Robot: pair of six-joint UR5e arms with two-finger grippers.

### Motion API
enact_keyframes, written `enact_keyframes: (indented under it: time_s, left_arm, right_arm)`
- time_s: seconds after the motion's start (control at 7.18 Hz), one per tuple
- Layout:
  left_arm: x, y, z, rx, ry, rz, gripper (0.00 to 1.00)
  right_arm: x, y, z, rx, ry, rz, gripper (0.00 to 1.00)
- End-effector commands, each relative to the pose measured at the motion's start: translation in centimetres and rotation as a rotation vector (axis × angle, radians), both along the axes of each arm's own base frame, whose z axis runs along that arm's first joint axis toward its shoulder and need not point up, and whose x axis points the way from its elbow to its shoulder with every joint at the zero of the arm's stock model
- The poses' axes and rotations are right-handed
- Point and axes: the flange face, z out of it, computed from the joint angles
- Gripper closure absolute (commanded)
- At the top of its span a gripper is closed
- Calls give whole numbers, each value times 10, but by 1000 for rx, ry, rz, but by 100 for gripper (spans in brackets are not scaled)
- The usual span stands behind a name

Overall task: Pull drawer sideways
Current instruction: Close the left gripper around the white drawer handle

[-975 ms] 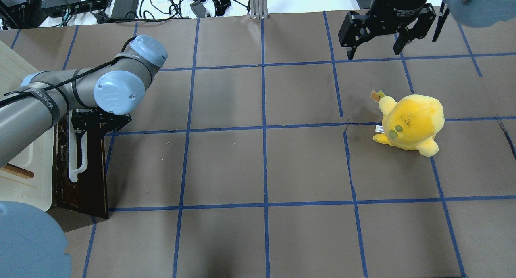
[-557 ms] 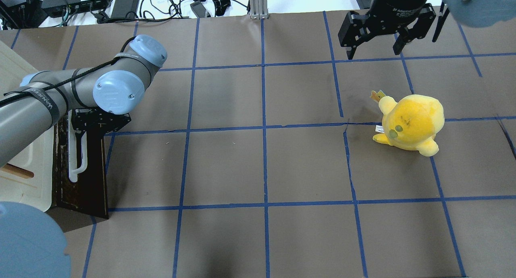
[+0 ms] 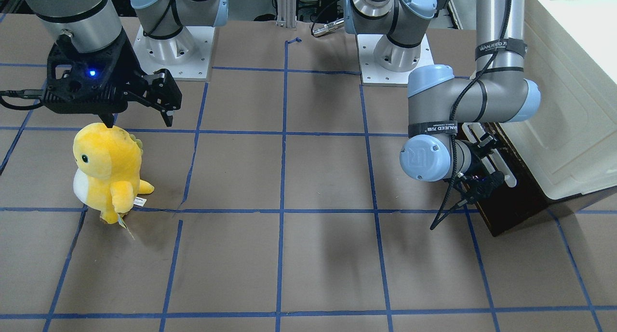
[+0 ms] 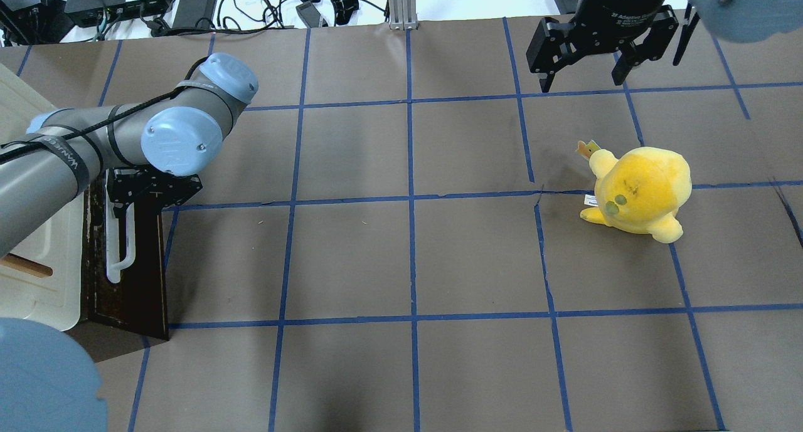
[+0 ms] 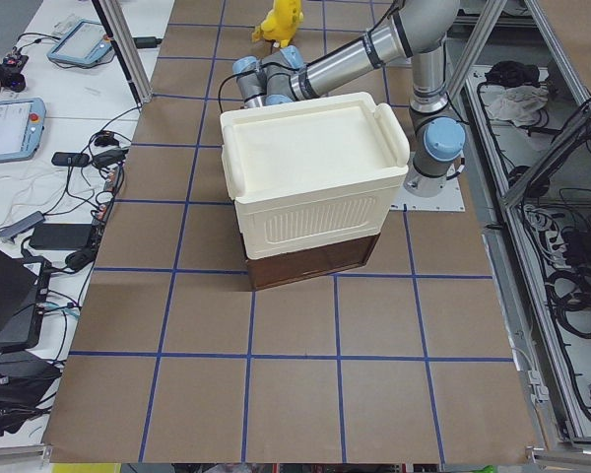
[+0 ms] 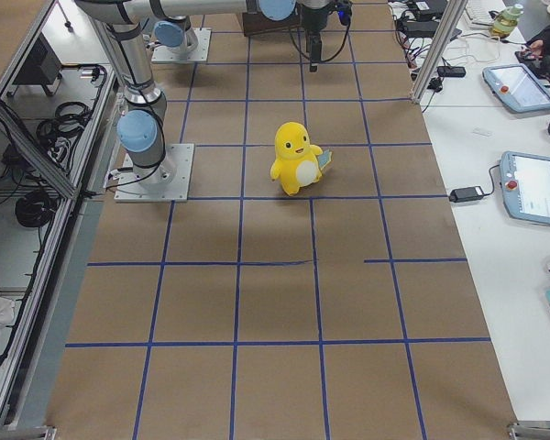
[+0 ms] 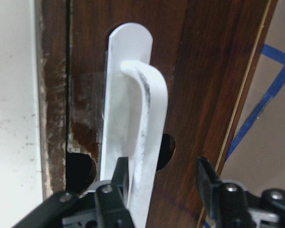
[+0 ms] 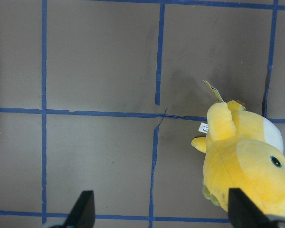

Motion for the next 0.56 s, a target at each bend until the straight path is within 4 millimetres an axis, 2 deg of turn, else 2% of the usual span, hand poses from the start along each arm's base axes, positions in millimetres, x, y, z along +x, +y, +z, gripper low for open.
enact_keyframes:
  time_s: [0.0, 0.14, 0.28, 0.42]
  left_arm:
    - [1, 1, -1, 12, 4, 2, 38]
    - [2, 0, 0, 13, 5, 1, 43]
    - [2, 0, 0, 14, 4, -1, 54]
    - [3, -1, 1, 12, 3, -1, 56]
  right_arm:
    - [0, 0, 0, 0, -1, 0, 0]
    - [0, 0, 0, 0, 0, 0, 0]
    - [0, 0, 0, 0, 0, 0, 0]
    - [0, 0, 0, 0, 0, 0, 0]
